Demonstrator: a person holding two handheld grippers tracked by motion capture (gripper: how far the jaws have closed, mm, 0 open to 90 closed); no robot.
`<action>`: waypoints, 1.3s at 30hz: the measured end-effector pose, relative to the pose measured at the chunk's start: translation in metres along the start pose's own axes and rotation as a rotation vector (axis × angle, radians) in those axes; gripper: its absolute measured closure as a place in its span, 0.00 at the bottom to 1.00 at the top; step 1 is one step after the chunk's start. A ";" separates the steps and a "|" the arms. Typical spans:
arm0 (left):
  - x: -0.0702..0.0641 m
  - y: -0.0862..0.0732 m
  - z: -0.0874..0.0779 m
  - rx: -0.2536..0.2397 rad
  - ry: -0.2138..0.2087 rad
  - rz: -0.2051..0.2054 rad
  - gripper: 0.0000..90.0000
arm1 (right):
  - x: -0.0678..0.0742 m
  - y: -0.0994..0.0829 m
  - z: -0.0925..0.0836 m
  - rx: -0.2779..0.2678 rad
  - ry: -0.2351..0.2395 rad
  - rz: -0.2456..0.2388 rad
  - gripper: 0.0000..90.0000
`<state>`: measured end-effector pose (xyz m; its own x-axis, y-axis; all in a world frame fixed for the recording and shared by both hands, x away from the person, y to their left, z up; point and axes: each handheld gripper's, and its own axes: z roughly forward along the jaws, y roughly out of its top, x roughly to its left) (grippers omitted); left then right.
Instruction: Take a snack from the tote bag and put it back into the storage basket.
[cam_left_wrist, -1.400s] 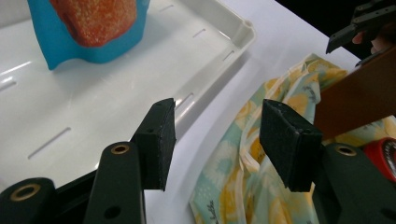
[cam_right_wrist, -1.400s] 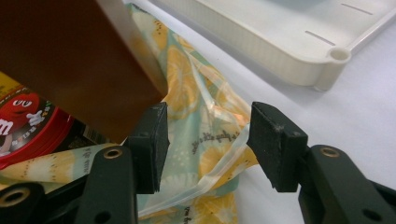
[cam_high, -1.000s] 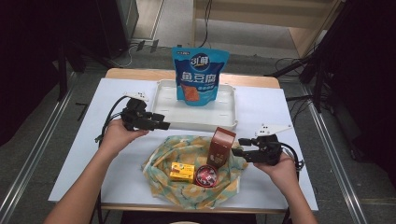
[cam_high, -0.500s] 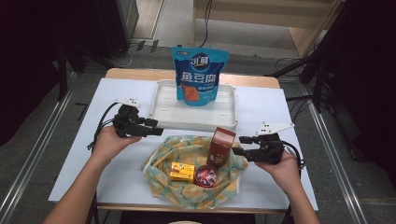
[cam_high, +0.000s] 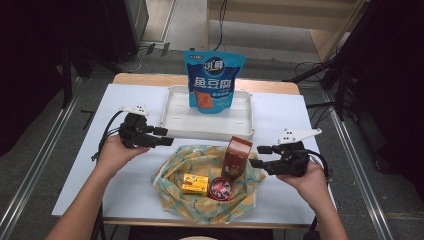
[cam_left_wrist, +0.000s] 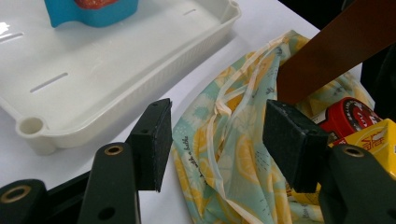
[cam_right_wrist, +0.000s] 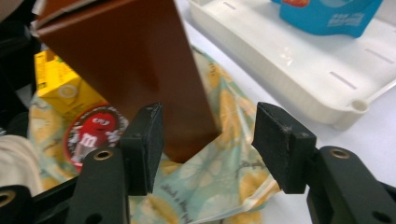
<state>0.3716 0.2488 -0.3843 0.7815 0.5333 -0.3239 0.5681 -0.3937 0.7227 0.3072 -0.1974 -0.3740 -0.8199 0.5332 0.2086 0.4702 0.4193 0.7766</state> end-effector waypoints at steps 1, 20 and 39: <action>0.000 0.000 0.000 -0.001 0.000 -0.001 0.48 | 0.002 0.001 -0.001 -0.003 -0.002 -0.009 0.47; 0.001 0.000 -0.005 -0.022 0.005 -0.001 0.47 | 0.026 0.016 0.002 0.021 0.022 -0.075 0.33; 0.008 -0.002 -0.007 -0.037 0.005 -0.023 0.47 | 0.038 0.041 0.013 -0.003 0.003 -0.068 0.23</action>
<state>0.3748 0.2590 -0.3837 0.7670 0.5456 -0.3378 0.5760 -0.3533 0.7371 0.2992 -0.1505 -0.3417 -0.8510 0.5012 0.1571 0.4125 0.4525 0.7906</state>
